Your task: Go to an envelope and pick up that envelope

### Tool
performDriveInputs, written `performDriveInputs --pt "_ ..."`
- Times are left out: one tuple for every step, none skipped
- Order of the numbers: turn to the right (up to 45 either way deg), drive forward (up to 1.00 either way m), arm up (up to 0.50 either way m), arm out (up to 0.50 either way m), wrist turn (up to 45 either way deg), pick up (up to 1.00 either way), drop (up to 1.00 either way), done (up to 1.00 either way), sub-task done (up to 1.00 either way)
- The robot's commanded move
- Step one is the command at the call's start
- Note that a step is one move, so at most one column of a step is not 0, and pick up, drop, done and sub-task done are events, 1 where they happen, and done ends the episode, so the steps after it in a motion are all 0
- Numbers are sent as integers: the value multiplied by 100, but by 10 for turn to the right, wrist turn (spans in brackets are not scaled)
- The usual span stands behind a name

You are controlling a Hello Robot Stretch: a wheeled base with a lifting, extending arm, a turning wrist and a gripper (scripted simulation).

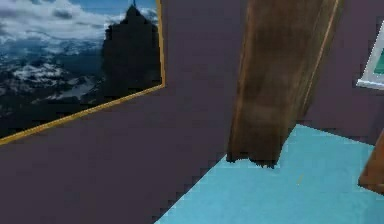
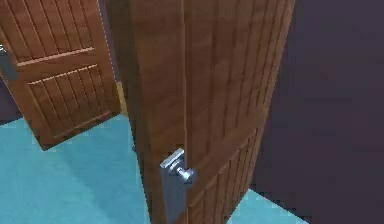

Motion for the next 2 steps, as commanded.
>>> performDriveInputs --pt "450 0 0 0 0 0 0 0 0" --pt "0 100 0 0 0 0 0 0 0"
